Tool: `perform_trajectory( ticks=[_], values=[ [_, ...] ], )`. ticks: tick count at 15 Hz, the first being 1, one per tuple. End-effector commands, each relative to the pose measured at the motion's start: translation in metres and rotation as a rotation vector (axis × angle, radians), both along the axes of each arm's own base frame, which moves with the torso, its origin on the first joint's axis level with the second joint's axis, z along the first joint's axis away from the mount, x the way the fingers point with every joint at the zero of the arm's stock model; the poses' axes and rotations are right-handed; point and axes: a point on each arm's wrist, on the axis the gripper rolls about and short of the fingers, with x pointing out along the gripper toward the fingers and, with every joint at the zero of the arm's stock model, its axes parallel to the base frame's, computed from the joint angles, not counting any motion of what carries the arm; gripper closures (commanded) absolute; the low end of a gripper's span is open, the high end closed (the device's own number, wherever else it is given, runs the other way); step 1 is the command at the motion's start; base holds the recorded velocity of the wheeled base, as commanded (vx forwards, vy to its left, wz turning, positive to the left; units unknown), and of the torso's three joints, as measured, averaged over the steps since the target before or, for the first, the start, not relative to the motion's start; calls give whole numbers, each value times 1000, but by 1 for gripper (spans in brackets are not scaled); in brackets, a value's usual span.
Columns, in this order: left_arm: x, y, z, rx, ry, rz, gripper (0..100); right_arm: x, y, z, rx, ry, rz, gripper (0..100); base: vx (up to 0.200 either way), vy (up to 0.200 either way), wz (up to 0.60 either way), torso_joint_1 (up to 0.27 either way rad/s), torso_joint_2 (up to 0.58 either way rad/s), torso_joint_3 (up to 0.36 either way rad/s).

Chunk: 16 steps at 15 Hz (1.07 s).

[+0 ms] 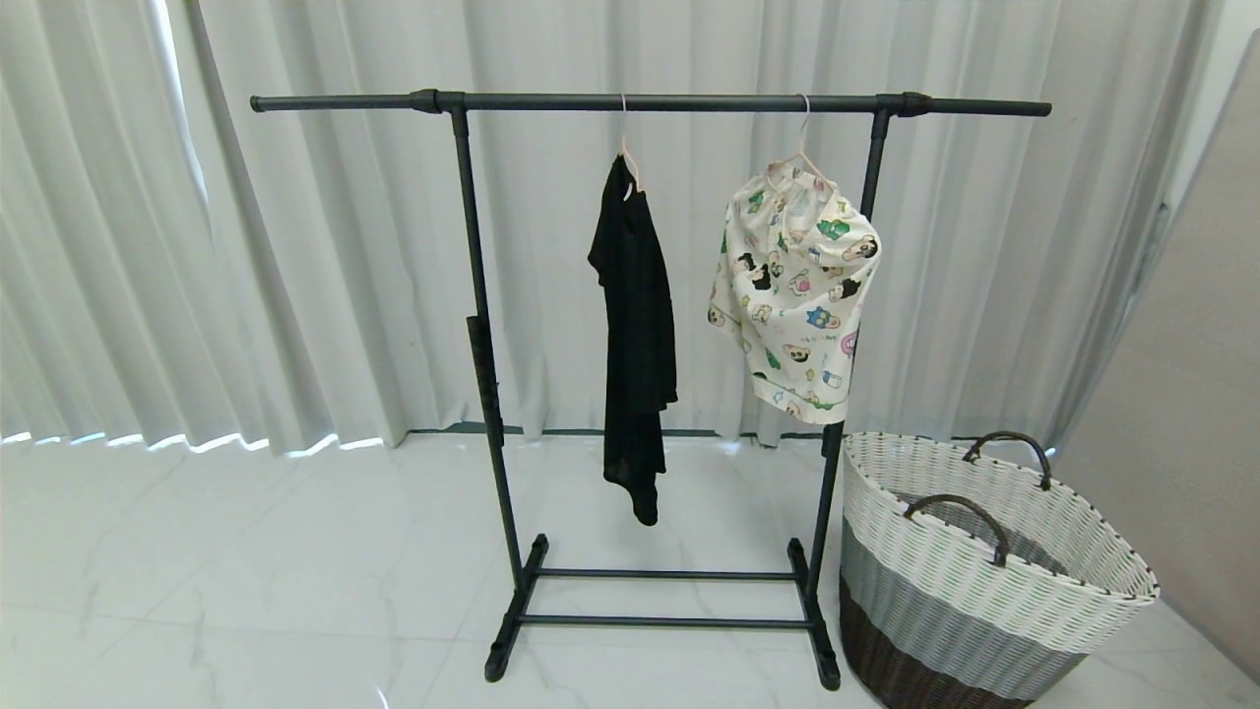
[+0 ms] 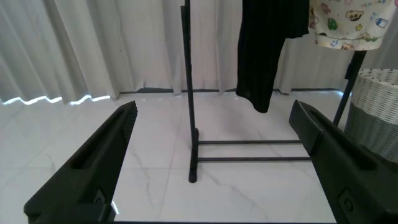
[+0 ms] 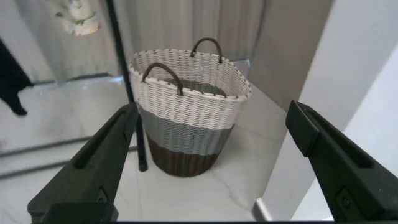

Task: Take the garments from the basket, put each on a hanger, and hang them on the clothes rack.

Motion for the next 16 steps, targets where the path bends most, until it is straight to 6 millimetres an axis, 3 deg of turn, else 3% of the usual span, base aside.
perform_trajectory(
  ticks=[1, 4, 16],
  values=[
    [0, 0, 0, 6, 0, 0, 0, 0, 0, -1, -2, 16, 0, 0, 0, 0, 0, 0, 0, 0],
    [0, 0, 0, 6, 0, 0, 0, 1, 1, -1, -80, 35, 75, 0, 0, 0, 0, 0, 0, 0],
    [0, 0, 0, 8, 0, 0, 0, 0, 1, -2, -73, 45, 93, 0, 0, 0, 0, 0, 0, 0]
  ],
)
